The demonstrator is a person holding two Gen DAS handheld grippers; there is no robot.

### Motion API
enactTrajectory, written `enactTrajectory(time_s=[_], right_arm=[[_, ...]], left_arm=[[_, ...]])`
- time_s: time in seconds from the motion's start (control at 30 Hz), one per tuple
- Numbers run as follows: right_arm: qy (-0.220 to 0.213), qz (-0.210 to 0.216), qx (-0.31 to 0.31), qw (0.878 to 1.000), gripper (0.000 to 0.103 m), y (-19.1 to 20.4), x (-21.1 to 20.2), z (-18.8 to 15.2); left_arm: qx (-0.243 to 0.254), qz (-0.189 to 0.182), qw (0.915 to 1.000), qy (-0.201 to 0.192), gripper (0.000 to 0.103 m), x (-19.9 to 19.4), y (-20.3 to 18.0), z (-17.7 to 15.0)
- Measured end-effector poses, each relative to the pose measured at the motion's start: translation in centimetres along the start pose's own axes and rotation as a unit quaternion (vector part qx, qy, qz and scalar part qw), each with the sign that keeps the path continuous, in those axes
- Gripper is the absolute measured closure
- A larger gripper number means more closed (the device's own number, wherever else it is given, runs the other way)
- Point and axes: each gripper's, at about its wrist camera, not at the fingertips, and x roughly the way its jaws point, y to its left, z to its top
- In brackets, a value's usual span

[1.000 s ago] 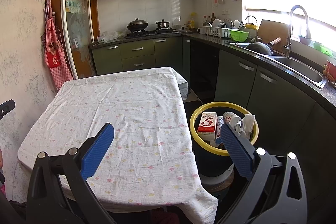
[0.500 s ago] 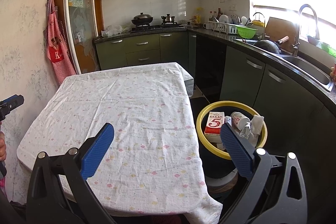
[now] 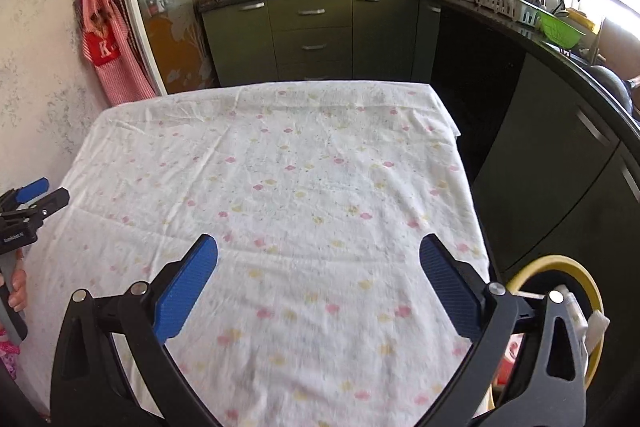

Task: Collect trash

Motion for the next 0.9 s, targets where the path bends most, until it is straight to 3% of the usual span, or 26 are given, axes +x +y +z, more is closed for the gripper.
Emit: enactTrajectory(time_s=[0.3, 0.4, 0.9], right_arm=[[0.06, -0.022, 0.007, 0.998, 0.007, 0.6, 8.4, 1.5], [0.061, -0.026, -0.001, 0.998, 0.006, 1.2, 8.9, 1.7], [0.063, -0.033, 0.003, 0.997, 0.005, 1.4, 9.6, 2.3]], left_arm=[[-0.006, 0.017, 0.9983, 0.055, 0.005, 8.3, 1.4, 2.0], [-0.018, 0.014, 0.9971, 0.073, 0.005, 9.5, 1.6, 2.1], [-0.01, 0.032, 0.9963, 0.079, 0.003, 10.7, 1.3, 3.4]])
